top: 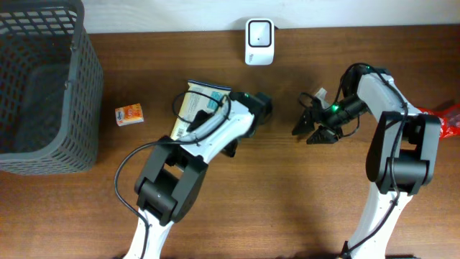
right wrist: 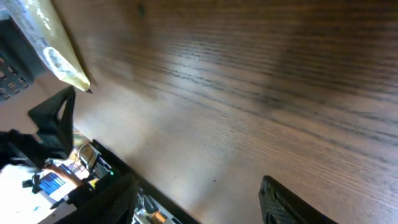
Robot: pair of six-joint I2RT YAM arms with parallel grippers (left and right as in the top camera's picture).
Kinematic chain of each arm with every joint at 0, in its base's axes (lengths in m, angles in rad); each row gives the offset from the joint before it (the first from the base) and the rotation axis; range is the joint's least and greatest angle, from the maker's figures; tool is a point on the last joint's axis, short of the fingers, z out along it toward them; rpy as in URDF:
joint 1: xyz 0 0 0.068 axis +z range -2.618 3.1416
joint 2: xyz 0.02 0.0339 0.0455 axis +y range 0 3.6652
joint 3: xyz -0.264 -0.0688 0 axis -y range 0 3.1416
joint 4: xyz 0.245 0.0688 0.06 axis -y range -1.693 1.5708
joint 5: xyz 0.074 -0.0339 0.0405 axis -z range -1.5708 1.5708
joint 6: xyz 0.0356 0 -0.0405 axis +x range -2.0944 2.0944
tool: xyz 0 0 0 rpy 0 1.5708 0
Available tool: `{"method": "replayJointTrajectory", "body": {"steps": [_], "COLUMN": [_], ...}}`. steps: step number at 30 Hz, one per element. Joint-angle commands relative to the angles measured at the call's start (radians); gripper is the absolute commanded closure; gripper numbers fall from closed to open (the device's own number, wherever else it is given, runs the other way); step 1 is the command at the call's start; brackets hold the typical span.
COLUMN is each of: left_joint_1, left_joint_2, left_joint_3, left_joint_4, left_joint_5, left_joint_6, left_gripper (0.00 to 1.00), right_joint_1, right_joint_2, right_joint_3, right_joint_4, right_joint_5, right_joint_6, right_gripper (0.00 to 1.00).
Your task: Scan the item barcode
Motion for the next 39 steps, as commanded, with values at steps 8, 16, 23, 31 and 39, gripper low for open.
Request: {"method": "replayJointTrajectory", "body": {"steps": [8,16,23,31,39], "left_joint_1": [0.266,0.438,0.483,0.54,0.54], "left_joint_2": [-0.09,-0.093,-0.093,-0.093,-0.093], "left_joint_3": [0.691,0.793,0.793,0.793,0.793], "left_joint_4": [-0.249,-0.322,-0.322,-0.322,-0.322], "left_joint_5": [0.153,0.236,0.251,0.31,0.309], "left_joint_6": [-0.013,-0.013,-0.014,-0.013,-0.013], "left_gripper": [0.01,0.01,0.01,0.01,0.01], "right_joint_1": [0.116,0.442,0.584,0.621,0.634], "right_joint_2": [-0.03,-0.03,0.018,0.102,0.132], "right_joint_3": [0.06,0.06,0.06,0.06,0.058], "right_joint_4": [0.005,0.528,0.959,1.086,0.996], "right_joint_5": [-0.22,-0.295,-0.137,-0.035,0.163], "right_joint_6": [-0.103,0.236,0.602,0.673,0.645], "right_gripper": [0.62,0.96,0.96,0.96,0.96]}}
